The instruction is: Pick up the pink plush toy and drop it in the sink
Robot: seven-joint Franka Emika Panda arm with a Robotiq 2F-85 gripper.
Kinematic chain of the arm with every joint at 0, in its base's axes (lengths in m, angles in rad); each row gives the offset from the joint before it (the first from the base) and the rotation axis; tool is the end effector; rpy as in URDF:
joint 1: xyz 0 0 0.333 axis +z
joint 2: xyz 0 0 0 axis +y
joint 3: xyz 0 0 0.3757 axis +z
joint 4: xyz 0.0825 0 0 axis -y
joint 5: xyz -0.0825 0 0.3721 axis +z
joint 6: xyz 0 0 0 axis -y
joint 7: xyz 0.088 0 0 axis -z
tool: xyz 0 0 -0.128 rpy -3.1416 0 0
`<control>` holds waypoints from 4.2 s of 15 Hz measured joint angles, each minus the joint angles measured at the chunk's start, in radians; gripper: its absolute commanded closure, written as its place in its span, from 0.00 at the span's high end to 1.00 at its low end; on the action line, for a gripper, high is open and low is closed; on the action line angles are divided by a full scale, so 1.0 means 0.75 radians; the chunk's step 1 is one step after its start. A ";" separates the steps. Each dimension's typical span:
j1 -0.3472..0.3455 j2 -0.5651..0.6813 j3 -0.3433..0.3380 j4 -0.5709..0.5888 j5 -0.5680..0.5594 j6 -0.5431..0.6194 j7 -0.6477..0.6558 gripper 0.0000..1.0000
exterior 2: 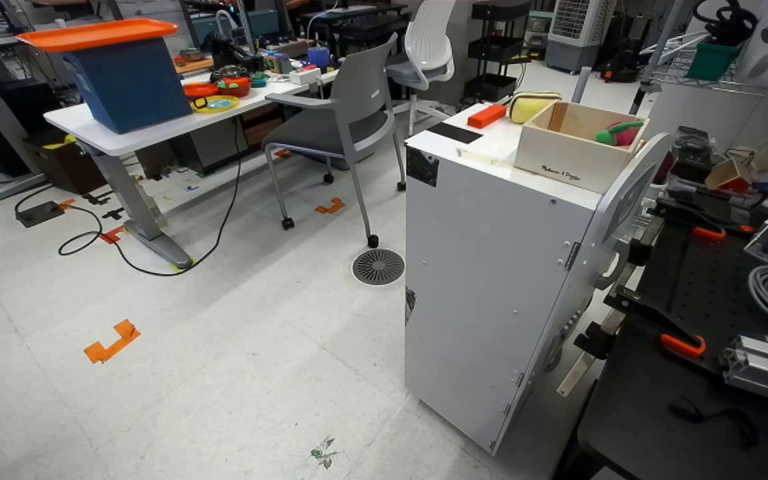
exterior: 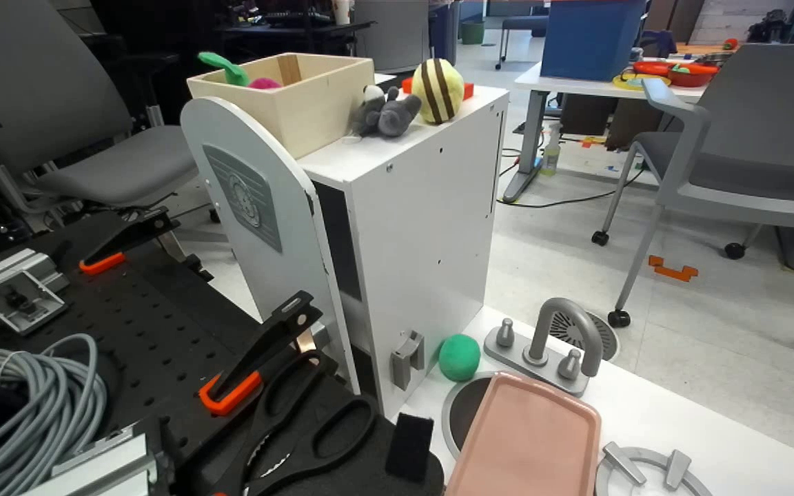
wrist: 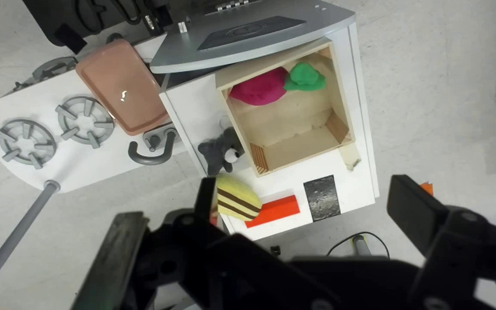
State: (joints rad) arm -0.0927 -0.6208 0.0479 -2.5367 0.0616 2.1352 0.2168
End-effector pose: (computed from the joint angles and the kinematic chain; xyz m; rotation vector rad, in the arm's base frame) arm 0.3405 -0.0090 0.5323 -3.0448 0.4519 -0.3339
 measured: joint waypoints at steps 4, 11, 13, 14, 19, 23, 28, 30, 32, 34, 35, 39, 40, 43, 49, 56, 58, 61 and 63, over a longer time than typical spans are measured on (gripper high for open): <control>-0.015 0.043 0.000 0.002 0.000 0.011 0.034 1.00; -0.010 0.200 0.000 0.013 0.000 0.098 0.033 1.00; -0.006 0.242 0.000 0.022 0.000 0.099 0.030 1.00; -0.003 0.261 0.000 0.024 0.000 0.099 0.024 1.00; 0.057 0.325 0.001 0.026 0.000 0.108 -0.091 1.00; 0.093 0.356 0.000 0.030 0.000 0.108 -0.168 1.00; 0.096 0.388 -0.011 0.030 -0.002 0.109 -0.253 1.00; 0.090 0.390 -0.021 0.028 -0.030 0.109 -0.257 1.00; 0.079 0.391 -0.033 0.025 -0.064 0.113 -0.257 1.00; 0.066 0.395 -0.040 0.019 -0.100 0.126 -0.257 1.00; 0.060 0.400 -0.042 0.017 -0.112 0.135 -0.257 1.00; 0.056 0.432 -0.046 0.015 -0.127 0.197 -0.257 1.00; 0.058 0.440 -0.046 0.014 -0.127 0.222 -0.257 1.00; 0.064 0.466 -0.046 0.011 -0.127 0.292 -0.259 1.00; 0.064 0.512 -0.052 0.001 -0.127 0.345 -0.259 1.00; 0.063 0.570 -0.075 0.000 -0.122 0.345 -0.260 1.00; 0.063 0.587 -0.080 0.000 -0.108 0.345 -0.262 1.00; 0.065 0.602 -0.081 0.000 -0.053 0.372 -0.299 1.00; 0.070 0.605 -0.081 0.000 -0.008 0.394 -0.332 1.00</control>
State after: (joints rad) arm -0.0402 -0.1673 -0.0131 -2.5370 0.0552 2.4308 -0.0318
